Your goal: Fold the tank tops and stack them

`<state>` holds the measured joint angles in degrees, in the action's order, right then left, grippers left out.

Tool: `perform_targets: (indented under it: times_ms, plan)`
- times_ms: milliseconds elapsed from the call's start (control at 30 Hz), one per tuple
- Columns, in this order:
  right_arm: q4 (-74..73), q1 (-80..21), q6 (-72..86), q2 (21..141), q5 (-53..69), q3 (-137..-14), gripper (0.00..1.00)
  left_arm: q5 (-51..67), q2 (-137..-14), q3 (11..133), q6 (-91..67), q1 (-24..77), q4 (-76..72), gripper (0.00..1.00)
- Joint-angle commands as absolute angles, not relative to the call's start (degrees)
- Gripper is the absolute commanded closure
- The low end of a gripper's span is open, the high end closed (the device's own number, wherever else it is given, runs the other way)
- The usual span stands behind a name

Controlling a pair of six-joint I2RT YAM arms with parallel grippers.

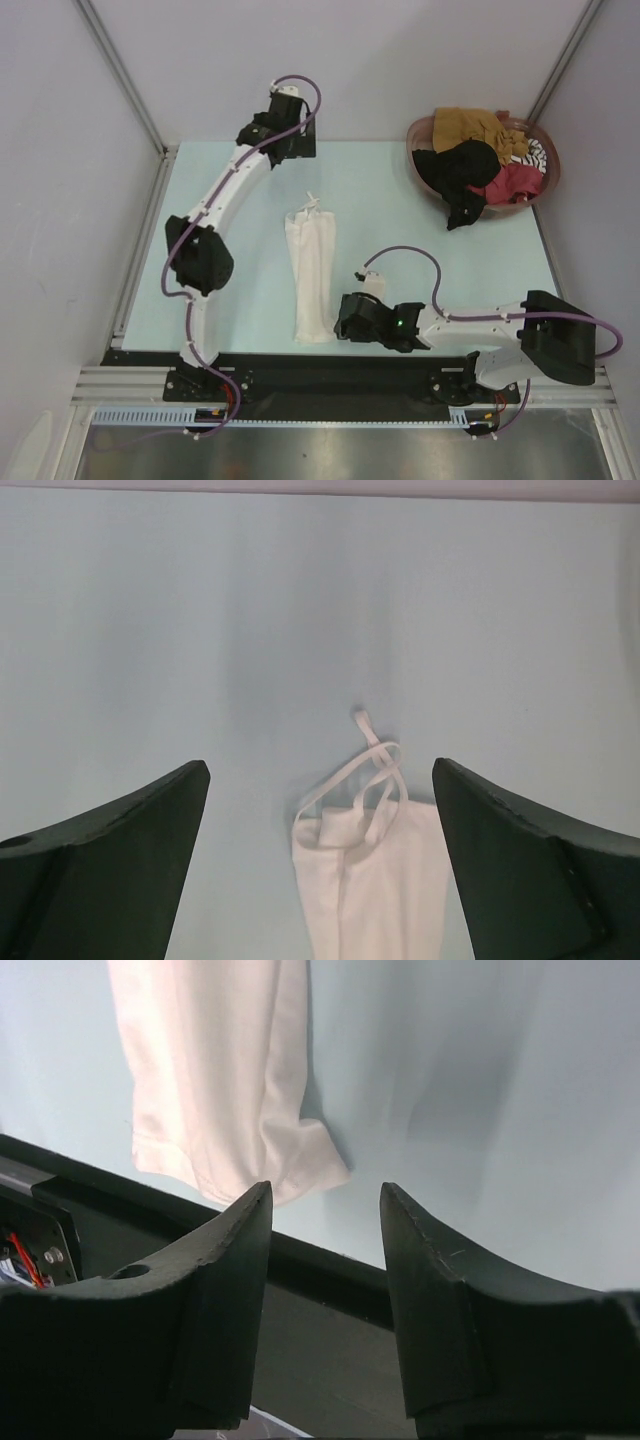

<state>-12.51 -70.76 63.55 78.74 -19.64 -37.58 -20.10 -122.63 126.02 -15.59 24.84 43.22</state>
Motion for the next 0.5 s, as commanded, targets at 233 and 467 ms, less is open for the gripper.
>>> perform_targets:
  times_ms: [233,467]
  plan:
    - [-5.71,-59.34,44.22,74.53,-7.32,-39.37,0.57,-11.53,-91.36,87.49,-23.54,24.61,29.29,0.00]
    - [-6.33,-58.10,38.76,77.77,-3.26,-42.98,0.48,-8.96,-69.83,58.74,-27.41,24.87,21.27,0.00]
